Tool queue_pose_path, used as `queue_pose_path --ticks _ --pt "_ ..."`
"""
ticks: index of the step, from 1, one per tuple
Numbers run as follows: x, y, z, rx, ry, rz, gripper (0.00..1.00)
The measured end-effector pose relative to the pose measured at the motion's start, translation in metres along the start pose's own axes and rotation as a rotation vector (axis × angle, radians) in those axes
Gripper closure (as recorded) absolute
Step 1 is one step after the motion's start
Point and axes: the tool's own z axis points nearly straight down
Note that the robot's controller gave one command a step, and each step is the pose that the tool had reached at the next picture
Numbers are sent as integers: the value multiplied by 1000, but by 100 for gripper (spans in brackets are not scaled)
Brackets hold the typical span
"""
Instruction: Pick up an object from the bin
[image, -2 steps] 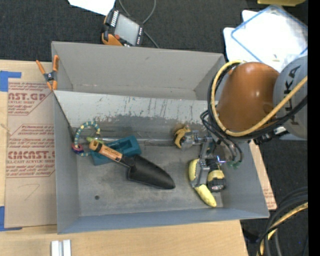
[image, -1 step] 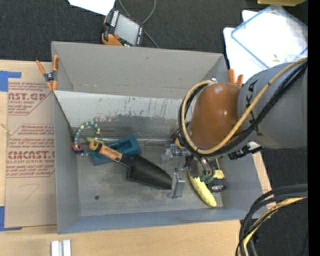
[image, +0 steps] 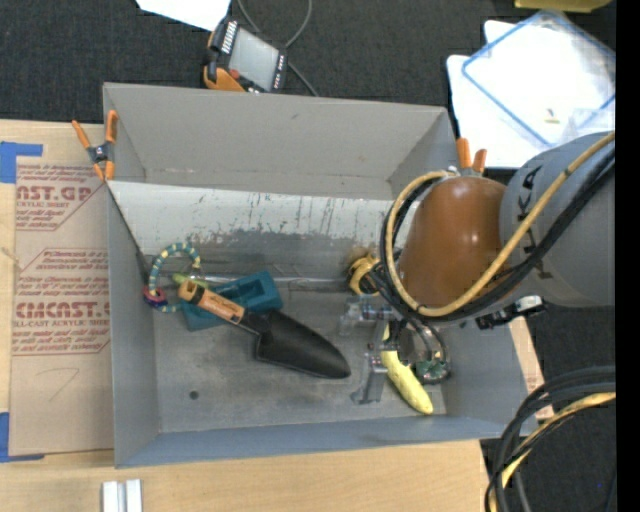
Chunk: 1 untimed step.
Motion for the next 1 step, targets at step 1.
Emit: queue_pose_path --ticks 1 --pt "-23 38 91 -4 4 58 0"
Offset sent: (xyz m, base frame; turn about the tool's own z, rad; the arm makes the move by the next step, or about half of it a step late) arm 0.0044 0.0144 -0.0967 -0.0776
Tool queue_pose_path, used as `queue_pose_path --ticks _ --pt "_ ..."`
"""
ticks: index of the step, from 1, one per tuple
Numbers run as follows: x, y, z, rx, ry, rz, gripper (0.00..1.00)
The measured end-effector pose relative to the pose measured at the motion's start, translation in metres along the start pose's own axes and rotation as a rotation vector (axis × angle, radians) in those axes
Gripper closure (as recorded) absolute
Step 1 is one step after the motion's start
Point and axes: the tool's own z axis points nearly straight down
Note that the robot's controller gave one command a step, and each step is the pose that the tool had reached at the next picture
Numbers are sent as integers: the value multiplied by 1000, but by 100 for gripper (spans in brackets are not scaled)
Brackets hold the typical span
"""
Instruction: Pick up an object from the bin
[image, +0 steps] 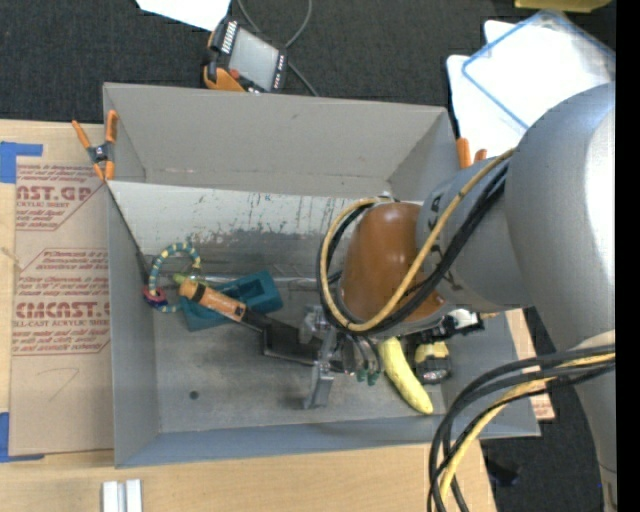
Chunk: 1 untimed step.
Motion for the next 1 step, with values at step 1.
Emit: queue_pose_path --ticks 1 --pt "19 -24 5 3 -16 -135 100"
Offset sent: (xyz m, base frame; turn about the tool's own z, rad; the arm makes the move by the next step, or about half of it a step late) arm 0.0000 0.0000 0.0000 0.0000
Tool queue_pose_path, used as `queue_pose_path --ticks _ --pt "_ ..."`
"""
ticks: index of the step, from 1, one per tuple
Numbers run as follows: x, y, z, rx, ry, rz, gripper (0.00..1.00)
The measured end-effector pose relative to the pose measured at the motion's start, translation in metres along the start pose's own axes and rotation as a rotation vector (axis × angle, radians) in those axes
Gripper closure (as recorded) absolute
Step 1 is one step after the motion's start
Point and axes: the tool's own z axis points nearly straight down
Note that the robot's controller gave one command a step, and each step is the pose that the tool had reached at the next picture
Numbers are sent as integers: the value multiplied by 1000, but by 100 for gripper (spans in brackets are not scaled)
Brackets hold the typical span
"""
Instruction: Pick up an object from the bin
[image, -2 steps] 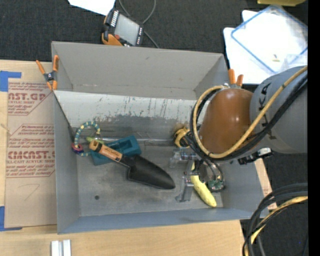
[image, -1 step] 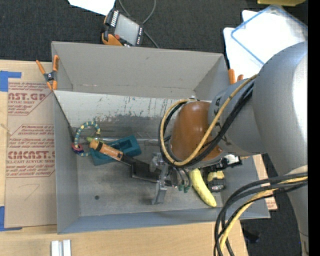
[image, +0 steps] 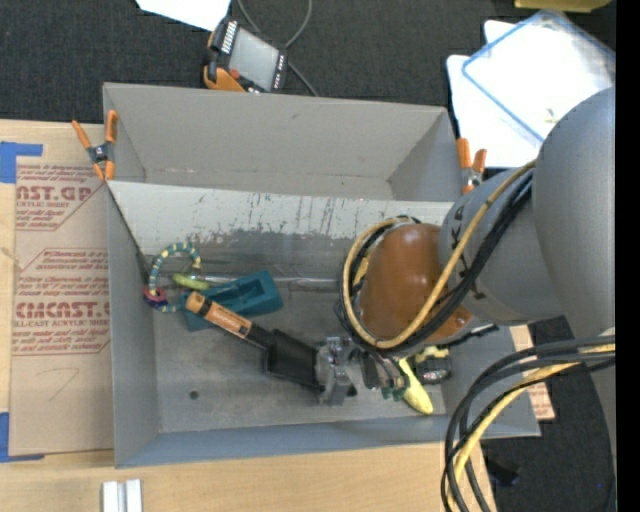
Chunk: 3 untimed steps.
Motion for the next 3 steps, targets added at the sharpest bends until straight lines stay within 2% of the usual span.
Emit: queue_pose_path --ticks 3 --pt "0 0 0 0 0 0 100"
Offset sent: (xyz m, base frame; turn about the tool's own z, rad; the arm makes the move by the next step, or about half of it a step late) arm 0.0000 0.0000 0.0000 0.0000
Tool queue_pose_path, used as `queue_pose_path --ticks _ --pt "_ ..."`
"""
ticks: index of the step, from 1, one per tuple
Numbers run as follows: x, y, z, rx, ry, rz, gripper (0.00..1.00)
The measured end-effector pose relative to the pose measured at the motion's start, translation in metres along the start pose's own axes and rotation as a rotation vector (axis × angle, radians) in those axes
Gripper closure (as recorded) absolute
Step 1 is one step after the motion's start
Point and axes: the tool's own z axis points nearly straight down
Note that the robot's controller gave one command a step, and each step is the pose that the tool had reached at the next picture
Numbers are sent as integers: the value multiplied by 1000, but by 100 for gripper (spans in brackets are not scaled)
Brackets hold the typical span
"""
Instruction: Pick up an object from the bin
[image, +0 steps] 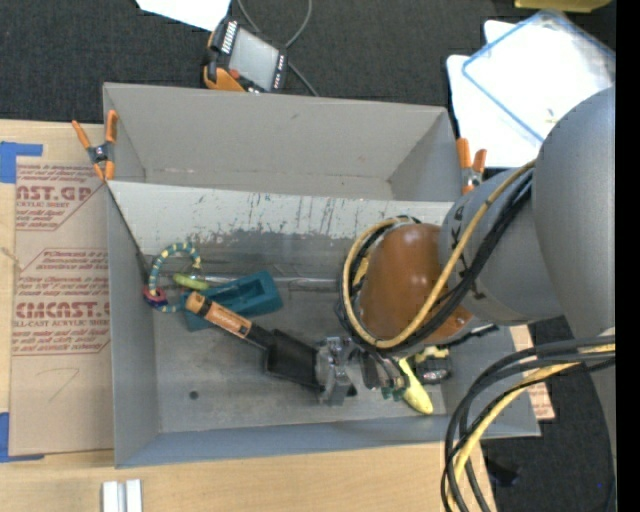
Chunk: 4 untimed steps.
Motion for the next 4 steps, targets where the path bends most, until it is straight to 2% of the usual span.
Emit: queue_pose_path --ticks 1,3,4 --pt "-46 -1 -39 0 0 33 100" --pt "-46 -1 -39 0 0 33 100" --pt "-69 21 -51 0 -2 -199 100"
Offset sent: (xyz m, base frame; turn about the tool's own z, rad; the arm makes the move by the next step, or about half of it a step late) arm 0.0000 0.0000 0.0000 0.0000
